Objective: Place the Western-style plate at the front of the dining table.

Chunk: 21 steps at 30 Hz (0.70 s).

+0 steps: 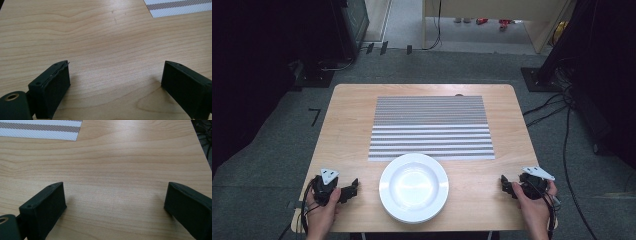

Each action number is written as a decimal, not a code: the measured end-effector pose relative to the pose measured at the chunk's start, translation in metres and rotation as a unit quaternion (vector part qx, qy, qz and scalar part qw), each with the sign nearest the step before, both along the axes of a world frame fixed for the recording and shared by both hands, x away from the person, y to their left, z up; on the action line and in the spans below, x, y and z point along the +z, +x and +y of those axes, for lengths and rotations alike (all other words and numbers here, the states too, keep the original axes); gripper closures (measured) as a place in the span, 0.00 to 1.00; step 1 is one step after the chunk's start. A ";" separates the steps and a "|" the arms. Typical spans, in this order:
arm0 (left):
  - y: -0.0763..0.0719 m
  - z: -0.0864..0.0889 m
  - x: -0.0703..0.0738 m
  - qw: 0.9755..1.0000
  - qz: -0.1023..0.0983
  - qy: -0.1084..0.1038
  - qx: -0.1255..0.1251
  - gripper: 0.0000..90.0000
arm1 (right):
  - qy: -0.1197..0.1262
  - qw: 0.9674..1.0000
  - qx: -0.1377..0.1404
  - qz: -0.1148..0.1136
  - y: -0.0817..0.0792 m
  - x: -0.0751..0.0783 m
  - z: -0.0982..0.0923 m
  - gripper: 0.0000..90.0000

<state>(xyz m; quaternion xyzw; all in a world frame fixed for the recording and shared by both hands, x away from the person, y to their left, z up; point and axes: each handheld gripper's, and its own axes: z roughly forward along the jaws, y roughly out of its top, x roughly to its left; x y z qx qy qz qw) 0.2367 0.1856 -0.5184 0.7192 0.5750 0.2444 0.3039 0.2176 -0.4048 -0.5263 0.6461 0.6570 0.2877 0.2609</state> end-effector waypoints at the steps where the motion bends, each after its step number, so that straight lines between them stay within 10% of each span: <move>1: 0.000 0.000 0.000 1.000 0.001 0.000 -0.002 0.09 | 0.000 1.000 0.000 0.000 0.000 0.000 0.000 0.04; 21: -0.007 -0.008 0.020 0.998 -0.026 -0.060 -0.025 0.09 | 0.046 0.997 0.014 -0.062 -0.004 0.020 0.014 0.07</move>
